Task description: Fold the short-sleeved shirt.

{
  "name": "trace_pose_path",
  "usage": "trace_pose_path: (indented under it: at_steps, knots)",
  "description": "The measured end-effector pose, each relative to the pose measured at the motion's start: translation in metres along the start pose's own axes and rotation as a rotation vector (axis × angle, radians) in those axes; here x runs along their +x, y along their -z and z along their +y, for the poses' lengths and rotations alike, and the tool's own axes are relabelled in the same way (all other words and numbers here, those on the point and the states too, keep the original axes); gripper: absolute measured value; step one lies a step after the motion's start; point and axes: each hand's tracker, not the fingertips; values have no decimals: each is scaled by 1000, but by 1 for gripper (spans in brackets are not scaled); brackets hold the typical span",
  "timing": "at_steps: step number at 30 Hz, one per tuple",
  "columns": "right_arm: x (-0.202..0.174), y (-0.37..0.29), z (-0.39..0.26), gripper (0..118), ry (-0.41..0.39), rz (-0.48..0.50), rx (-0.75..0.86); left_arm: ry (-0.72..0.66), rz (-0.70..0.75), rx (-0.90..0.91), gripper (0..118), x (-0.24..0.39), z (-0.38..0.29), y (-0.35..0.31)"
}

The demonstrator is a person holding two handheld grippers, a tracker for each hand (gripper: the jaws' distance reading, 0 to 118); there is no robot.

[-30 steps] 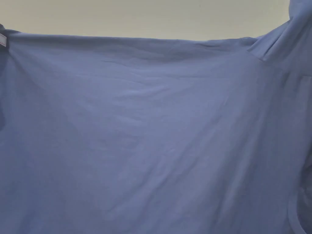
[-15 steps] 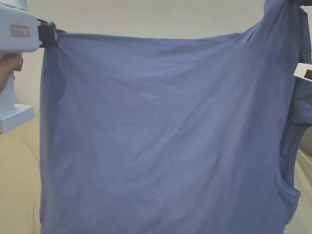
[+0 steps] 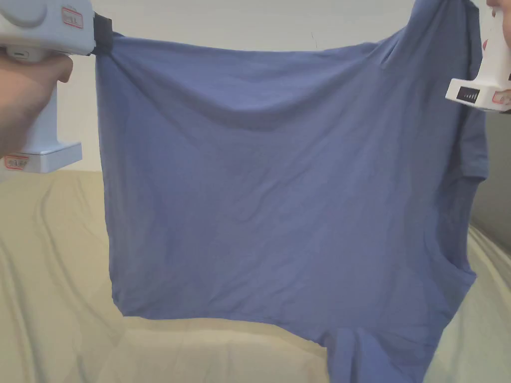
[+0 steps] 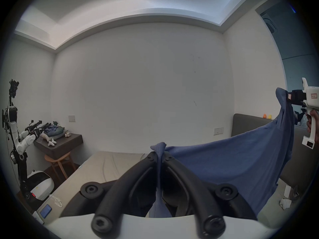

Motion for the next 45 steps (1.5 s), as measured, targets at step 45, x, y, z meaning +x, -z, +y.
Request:
trace_pose_path:
  at_steps: [45]
  knots:
    - [71,-377,-393,5,-171,218,-588,112,-92,-313,4,21,-325,-326]
